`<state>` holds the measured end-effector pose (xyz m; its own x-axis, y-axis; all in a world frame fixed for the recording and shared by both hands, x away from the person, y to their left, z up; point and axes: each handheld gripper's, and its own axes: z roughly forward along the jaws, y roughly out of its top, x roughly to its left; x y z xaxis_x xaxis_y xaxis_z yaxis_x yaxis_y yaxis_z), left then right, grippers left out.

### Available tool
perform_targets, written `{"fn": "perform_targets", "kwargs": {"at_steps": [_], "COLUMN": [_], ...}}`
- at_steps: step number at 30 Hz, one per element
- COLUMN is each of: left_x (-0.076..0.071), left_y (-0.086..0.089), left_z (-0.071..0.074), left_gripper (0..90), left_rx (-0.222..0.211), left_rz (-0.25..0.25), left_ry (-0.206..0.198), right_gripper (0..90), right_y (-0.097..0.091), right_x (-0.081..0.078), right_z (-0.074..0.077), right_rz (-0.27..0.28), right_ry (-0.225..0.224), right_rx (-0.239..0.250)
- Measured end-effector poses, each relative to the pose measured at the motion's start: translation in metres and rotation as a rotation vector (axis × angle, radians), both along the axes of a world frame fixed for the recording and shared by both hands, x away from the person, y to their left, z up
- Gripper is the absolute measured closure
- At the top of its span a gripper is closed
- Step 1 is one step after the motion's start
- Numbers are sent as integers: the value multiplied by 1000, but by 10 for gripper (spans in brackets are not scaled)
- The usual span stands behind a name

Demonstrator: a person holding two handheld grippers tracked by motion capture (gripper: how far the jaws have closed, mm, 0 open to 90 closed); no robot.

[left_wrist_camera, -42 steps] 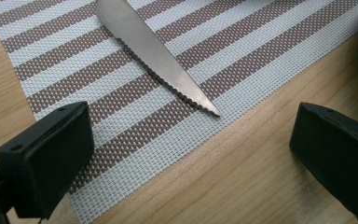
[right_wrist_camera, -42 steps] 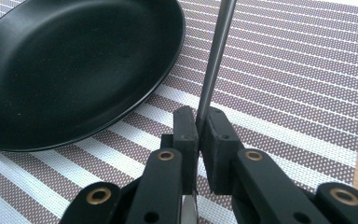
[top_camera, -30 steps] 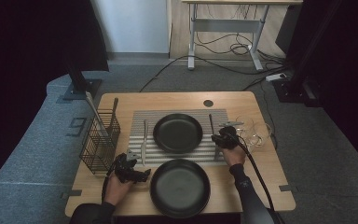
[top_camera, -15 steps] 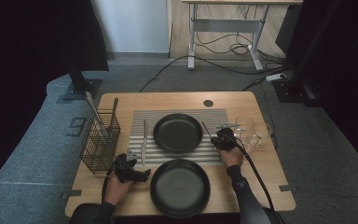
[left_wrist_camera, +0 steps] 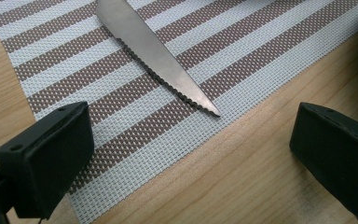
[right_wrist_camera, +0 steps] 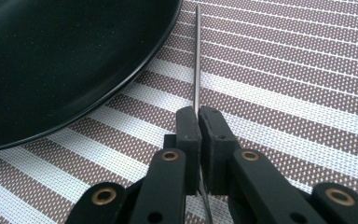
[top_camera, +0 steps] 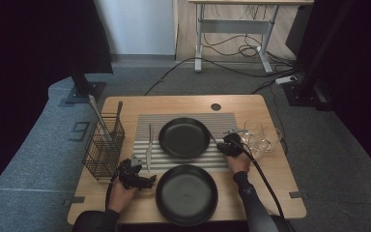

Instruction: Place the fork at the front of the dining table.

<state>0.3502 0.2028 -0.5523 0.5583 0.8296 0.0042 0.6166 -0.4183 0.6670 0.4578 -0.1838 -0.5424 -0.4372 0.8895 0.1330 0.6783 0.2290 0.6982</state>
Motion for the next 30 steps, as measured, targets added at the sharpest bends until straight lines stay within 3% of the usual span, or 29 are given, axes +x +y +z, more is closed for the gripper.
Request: {"fn": "perform_targets", "kwargs": {"at_steps": [6,19,30], "left_x": [0,0,0], "left_y": [0,0,0], "left_z": [0,0,0], "left_gripper": [0,0,0], "left_rx": [0,0,0], "left_rz": [0,-1,-1], "left_ry": [0,0,-1], "right_gripper": [860,784,644], "right_y": [-1,-7,-8], "right_x": [1,2,-4], "right_z": [0,3,10], "right_rz": [9,-7,3], "right_ry": [4,-1,-15], "right_rx": [-1,-54,-98]}}
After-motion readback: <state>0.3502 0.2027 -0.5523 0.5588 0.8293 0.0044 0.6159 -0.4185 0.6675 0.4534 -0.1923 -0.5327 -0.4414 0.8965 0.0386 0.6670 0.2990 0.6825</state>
